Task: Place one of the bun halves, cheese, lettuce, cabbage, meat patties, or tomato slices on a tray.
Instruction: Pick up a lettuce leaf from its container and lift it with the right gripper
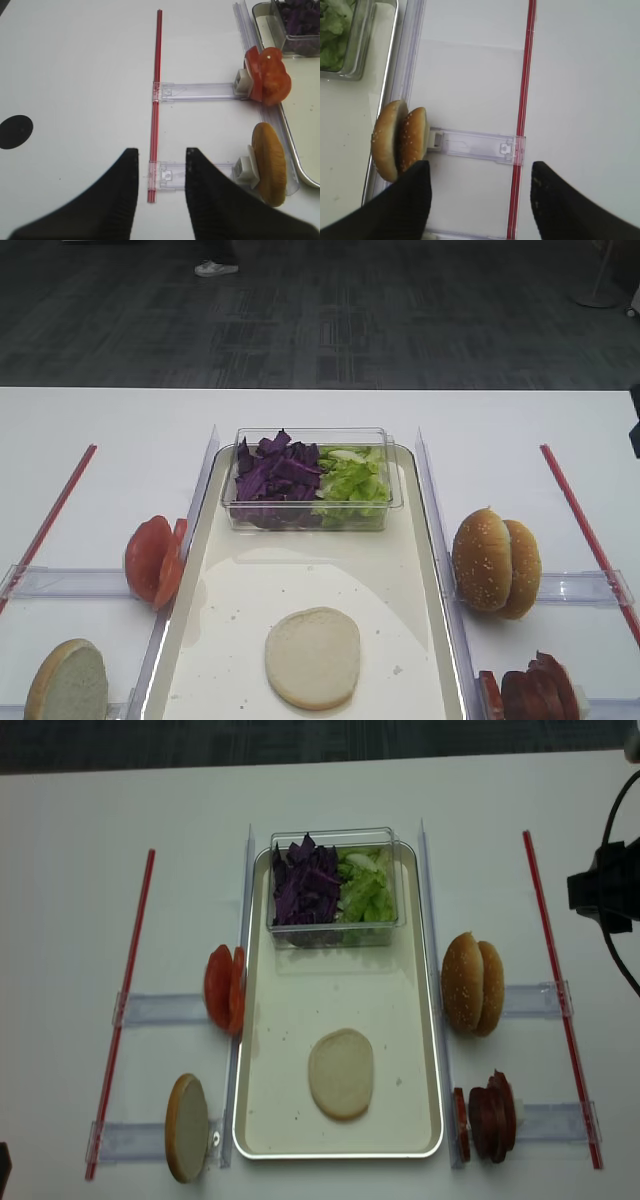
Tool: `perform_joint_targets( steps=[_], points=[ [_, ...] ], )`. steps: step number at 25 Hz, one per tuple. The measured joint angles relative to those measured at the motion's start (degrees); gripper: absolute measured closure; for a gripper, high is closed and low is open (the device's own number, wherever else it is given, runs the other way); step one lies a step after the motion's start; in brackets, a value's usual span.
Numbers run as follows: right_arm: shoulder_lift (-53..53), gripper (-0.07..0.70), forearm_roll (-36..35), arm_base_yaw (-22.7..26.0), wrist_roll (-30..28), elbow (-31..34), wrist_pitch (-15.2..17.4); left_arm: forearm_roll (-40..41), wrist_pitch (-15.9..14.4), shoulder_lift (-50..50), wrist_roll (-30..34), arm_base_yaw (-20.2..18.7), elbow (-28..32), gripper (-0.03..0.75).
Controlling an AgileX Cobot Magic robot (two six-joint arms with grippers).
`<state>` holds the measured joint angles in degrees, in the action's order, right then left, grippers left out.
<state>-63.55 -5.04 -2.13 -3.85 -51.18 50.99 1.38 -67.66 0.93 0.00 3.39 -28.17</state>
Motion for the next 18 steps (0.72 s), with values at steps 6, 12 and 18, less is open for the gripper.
perform_joint_targets(
  steps=[6,12,18],
  points=[
    [-5.44,0.169,0.00,-0.09,-0.35,-4.01,-0.08,0.00,0.00,0.00,0.00,0.00,0.00,0.491],
    [-12.99,0.169,0.00,-0.09,-0.35,-10.05,-0.26,0.00,0.00,0.00,0.00,0.00,0.00,0.491],
    [-18.53,0.168,0.19,-0.09,-0.35,-14.14,-0.40,0.00,0.00,0.00,0.00,0.00,0.00,0.491]
  ],
)
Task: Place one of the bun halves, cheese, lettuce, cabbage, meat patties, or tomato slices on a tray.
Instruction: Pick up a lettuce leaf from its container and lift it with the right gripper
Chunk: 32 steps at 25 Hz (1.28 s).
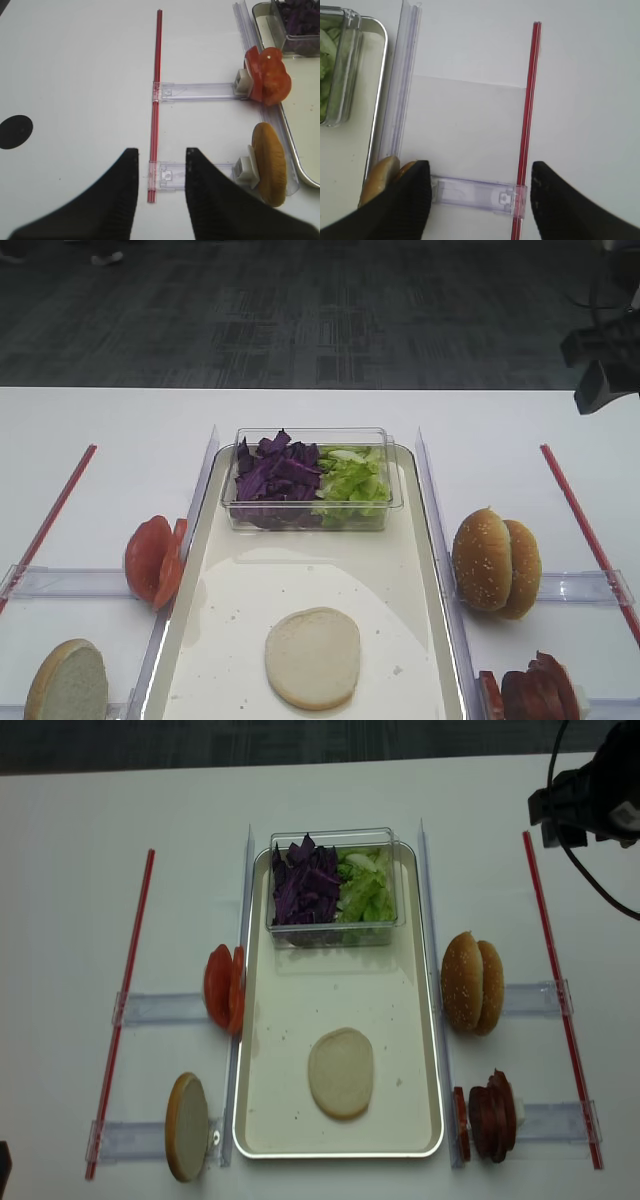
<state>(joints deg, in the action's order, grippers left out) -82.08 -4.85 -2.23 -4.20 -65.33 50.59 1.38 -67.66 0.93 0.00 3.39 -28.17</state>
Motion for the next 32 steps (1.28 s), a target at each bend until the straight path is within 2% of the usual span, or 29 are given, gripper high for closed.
perform_joint_targets(
  steps=[21,32],
  points=[
    [-19.79,0.161,0.00,0.00,0.00,-14.26,-0.79,0.00,0.00,0.00,0.00,0.00,0.00,0.492],
    [-31.04,0.161,0.00,0.00,0.11,-25.27,3.77,0.00,0.00,0.00,0.00,0.00,0.00,0.492]
  ],
)
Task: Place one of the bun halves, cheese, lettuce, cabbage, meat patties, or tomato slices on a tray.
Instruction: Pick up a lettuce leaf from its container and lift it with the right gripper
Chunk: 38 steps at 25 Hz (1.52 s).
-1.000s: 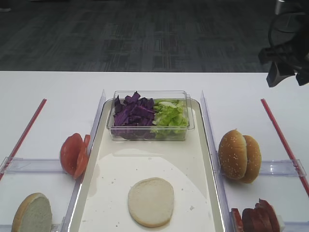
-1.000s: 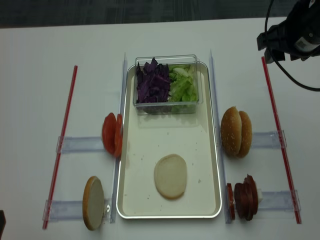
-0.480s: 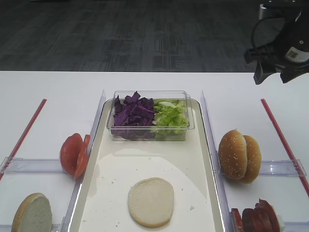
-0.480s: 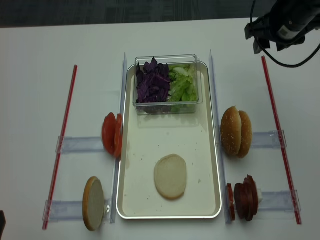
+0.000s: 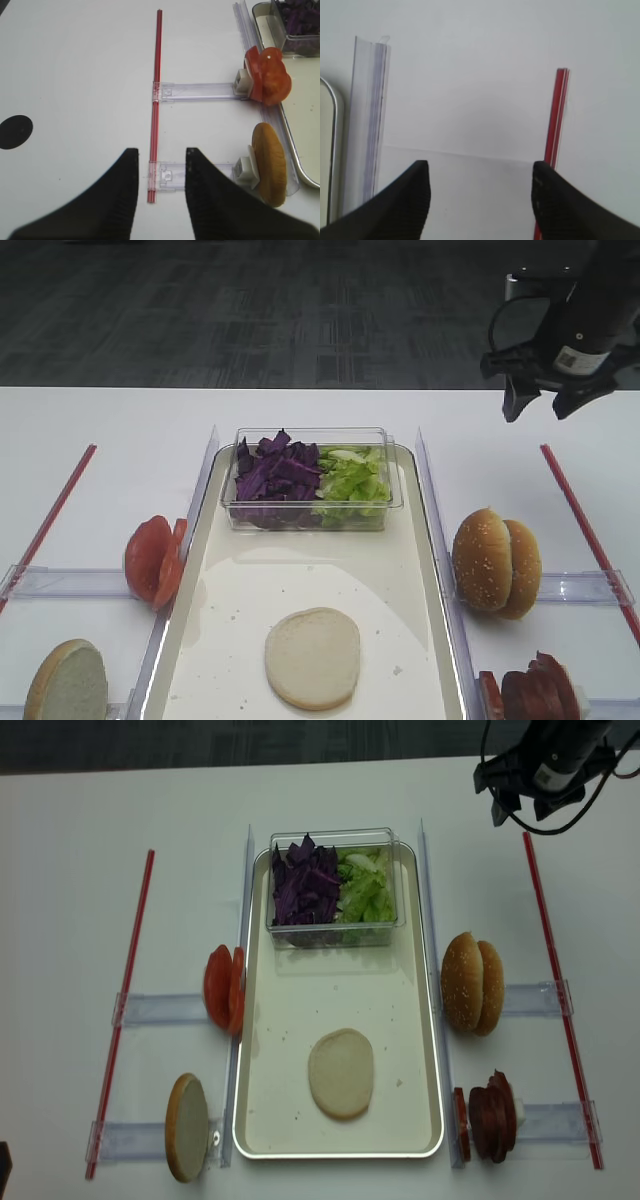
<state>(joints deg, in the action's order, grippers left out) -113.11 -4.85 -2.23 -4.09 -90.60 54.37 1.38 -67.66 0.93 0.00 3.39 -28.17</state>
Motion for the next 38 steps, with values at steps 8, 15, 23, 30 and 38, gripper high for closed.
perform_joint_targets(
  steps=[8,15,23,30,38],
  points=[
    [-4.43,0.161,-0.71,0.00,0.08,-5.26,2.67,0.00,0.00,0.00,0.00,0.00,0.00,0.492],
    [-4.92,0.161,-3.94,-0.12,-1.10,-5.86,3.32,0.00,0.00,0.00,0.00,0.00,0.00,0.492],
    [-4.92,0.161,-5.79,-3.42,-4.10,-6.21,3.45,0.00,0.00,0.00,0.00,0.00,0.00,0.492],
    [-4.92,0.161,-6.36,-8.43,-6.64,-6.32,3.72,0.00,0.00,0.00,0.00,0.00,0.00,0.492],
    [-4.92,0.161,-6.50,-14.34,-9.92,-9.27,5.37,0.00,0.00,0.00,0.00,0.00,0.00,0.492]
  ],
)
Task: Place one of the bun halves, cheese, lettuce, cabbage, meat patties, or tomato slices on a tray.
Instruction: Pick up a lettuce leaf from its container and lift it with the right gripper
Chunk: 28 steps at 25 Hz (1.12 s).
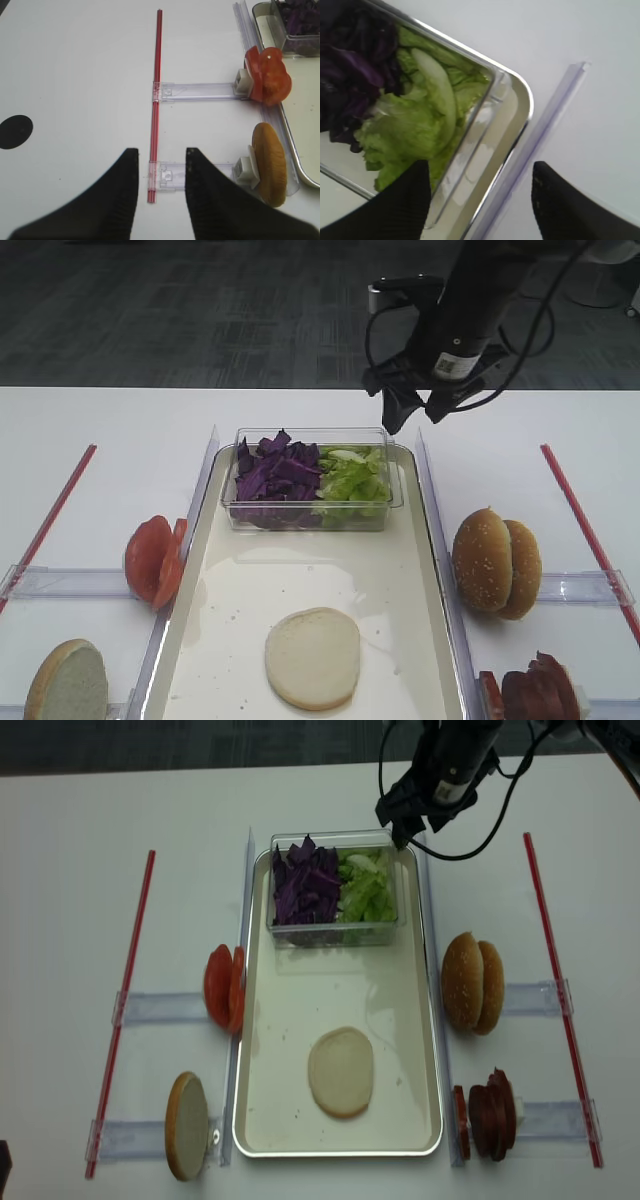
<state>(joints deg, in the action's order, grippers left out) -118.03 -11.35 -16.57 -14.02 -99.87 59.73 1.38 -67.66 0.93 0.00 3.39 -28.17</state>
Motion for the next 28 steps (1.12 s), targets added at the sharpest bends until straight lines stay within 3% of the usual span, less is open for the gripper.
perform_joint_targets(
  steps=[15,28],
  points=[
    [0.00,0.162,-0.11,-8.19,-4.53,-0.61,2.53,0.00,0.00,0.00,0.00,0.00,0.00,0.492],
    [-0.71,0.162,1.97,-8.77,-4.57,-0.73,3.46,0.00,0.00,0.00,0.00,0.00,0.00,0.492]
  ],
)
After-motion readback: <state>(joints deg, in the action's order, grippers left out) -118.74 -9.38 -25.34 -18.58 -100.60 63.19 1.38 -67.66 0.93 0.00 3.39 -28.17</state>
